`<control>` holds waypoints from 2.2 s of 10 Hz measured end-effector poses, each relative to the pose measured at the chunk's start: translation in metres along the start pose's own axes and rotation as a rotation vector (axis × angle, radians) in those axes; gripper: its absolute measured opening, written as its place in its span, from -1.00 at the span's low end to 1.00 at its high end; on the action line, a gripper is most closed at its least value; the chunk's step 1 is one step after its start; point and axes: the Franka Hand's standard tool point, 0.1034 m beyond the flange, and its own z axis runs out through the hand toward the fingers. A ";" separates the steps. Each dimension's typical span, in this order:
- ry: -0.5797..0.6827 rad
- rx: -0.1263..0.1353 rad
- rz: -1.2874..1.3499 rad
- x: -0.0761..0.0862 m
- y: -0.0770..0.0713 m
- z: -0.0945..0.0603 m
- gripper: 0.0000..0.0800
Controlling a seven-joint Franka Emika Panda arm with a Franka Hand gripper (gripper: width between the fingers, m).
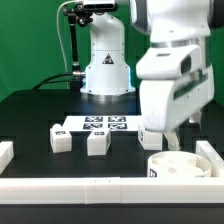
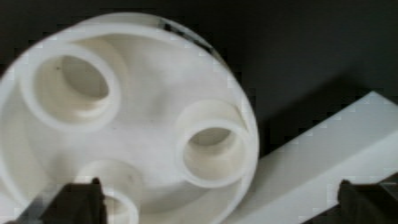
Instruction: Assemble stool
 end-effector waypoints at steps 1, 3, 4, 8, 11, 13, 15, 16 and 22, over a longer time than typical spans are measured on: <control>0.001 -0.008 0.020 -0.013 -0.001 -0.003 0.62; -0.002 -0.027 0.053 -0.042 -0.009 -0.002 0.62; -0.007 -0.026 0.061 -0.051 -0.012 0.002 0.62; -0.005 -0.024 0.152 -0.050 -0.012 0.002 0.62; 0.007 -0.035 0.474 -0.063 -0.015 0.010 0.62; 0.015 -0.029 0.718 -0.072 -0.024 0.017 0.62; 0.024 -0.032 0.802 -0.071 -0.026 0.018 0.62; 0.029 -0.025 0.897 -0.070 -0.027 0.018 0.62; -0.010 -0.034 1.166 -0.059 -0.045 0.023 0.62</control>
Offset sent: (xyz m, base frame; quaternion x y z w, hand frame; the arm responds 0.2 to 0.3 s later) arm -0.0506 -0.0314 -0.0136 -0.0103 0.0186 0.0334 0.9992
